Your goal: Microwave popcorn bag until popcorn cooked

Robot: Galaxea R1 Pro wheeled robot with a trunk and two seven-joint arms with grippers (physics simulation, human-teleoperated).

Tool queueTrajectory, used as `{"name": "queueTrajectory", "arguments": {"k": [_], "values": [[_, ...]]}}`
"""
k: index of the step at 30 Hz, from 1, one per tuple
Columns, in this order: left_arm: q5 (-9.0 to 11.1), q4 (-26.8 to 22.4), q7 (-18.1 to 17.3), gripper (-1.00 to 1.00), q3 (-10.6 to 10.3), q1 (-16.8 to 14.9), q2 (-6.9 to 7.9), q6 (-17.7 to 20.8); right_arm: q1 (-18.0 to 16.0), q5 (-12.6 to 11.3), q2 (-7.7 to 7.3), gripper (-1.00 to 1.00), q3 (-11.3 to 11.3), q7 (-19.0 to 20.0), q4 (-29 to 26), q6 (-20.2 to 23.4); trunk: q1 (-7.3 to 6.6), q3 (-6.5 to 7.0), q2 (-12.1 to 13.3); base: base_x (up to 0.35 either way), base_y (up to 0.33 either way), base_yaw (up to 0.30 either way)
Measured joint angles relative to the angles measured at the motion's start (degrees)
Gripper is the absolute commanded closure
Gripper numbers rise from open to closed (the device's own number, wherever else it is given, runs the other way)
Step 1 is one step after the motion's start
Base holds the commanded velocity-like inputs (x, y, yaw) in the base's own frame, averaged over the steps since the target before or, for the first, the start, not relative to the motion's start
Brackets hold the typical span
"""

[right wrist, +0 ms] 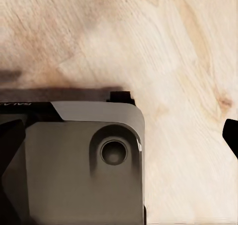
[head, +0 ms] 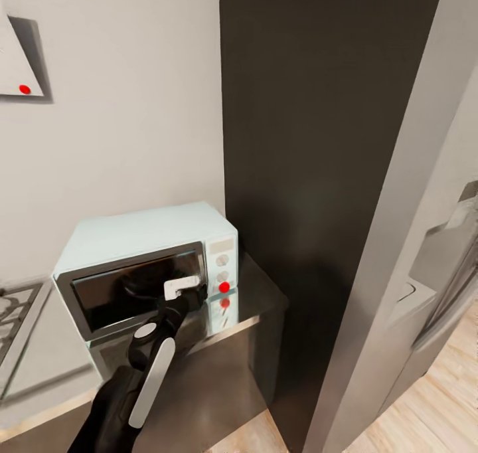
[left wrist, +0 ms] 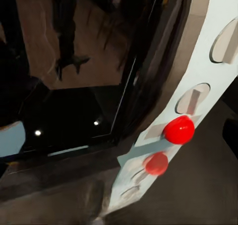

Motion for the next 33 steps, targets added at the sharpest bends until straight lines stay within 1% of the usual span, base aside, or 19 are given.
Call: {"name": "queueTrajectory", "arguments": {"k": [5,7,9,10,12,13,14,16,17,19,22,26,29,30,31,32,33], "values": [[-0.06,-0.09,0.29,-1.0,-0.33,0.0,-0.11,0.0,0.0,-0.03,-0.08,-1.0,0.0,0.03,0.0,-0.07,0.0,0.0,0.0,-0.296,0.147,0.0],[-0.07,-0.16,0.36,-1.0,-0.43,0.0,-0.9,0.04,0.0,-0.02,-0.09,-1.0,0.0,0.03,0.0,-0.03,0.0,0.0,0.0,-0.296,0.151,0.0],[-0.07,-0.24,1.76,-1.0,-0.51,0.0,-1.14,0.07,0.0,-0.03,-0.07,-1.0,0.0,0.03,0.0,-0.01,0.0,0.0,0.0,-0.296,0.151,0.0],[-0.07,-0.33,3.69,-1.0,-0.77,0.0,-1.25,0.04,0.0,0.01,0.09,-1.0,0.02,0.03,0.0,0.0,0.0,0.0,0.0,-0.296,0.151,0.0],[-0.02,-0.32,4.59,-1.0,-3.86,0.01,-1.27,0.01,0.0,0.01,0.16,-1.0,0.01,0.03,0.0,0.0,0.0,0.0,0.0,-0.296,0.151,0.0],[-0.04,-0.37,5.55,-1.0,-5.08,0.01,-1.27,0.03,0.0,0.01,0.15,-1.0,0.01,0.03,0.0,0.0,0.0,0.0,0.0,-0.296,0.151,0.0],[0.02,-0.41,6.88,-1.0,-5.79,0.01,-1.27,0.01,0.0,0.0,0.12,-1.0,0.0,0.03,0.0,0.0,0.0,0.0,0.0,-0.296,0.151,0.0],[0.47,-0.29,8.79,-1.0,-6.65,0.01,-1.74,0.0,0.0,-0.03,0.05,-1.0,0.0,0.02,0.0,0.0,0.0,0.0,0.0,-0.296,0.151,0.0],[0.67,-0.2,9.05,-1.0,-6.87,0.01,-1.95,0.03,0.0,-0.03,0.0,-1.0,0.0,0.02,0.0,-0.02,0.0,0.0,0.0,-0.296,0.151,0.0],[1.41,0.01,9.44,-1.0,-7.29,0.01,-3.19,0.17,0.0,-0.07,-0.12,-1.0,0.0,0.02,0.0,-0.04,0.0,0.0,0.0,-0.296,0.152,0.0],[1.73,1.91,9.55,-1.0,-7.49,0.01,-3.71,0.29,0.0,-0.08,-0.16,-1.0,0.0,-0.01,0.0,-0.08,0.0,0.0,0.0,-0.296,0.158,0.0],[1.89,8.49,9.69,-1.0,-7.54,0.01,-3.78,0.62,0.0,-0.02,-0.16,-1.0,0.0,0.02,0.0,-0.17,0.0,0.0,0.0,-0.292,0.16,0.0],[2.85,20.24,9.28,-1.0,-7.37,0.02,-3.23,0.32,0.0,0.04,-0.28,-1.0,0.06,0.03,0.0,-0.18,0.0,-0.01,0.0,-0.223,0.108,0.0],[3.56,24.79,9.13,-1.0,-7.32,0.02,-3.05,0.11,0.0,0.07,-0.35,-1.0,0.07,0.03,0.0,-0.22,-0.01,-0.01,0.0,-0.17,0.026,0.0],[4.79,30.77,8.99,-1.0,-7.29,0.02,-2.99,-0.55,0.0,0.09,-0.4,-1.0,0.08,0.03,0.0,-0.23,-0.01,-0.01,0.0,-0.103,0.014,0.0],[5.9,35.85,8.93,-1.0,-7.28,0.02,-2.97,-3.15,0.0,0.1,-0.38,-1.0,0.13,0.03,0.0,-0.21,-0.02,-0.01,0.0,-0.053,0.007,0.0],[7.0,40.6,8.64,-1.0,-7.28,0.02,-2.96,-6.91,0.0,0.1,-0.38,-1.0,0.15,0.03,0.0,-0.19,-0.02,-0.01,0.0,-0.022,0.003,0.0]]}}
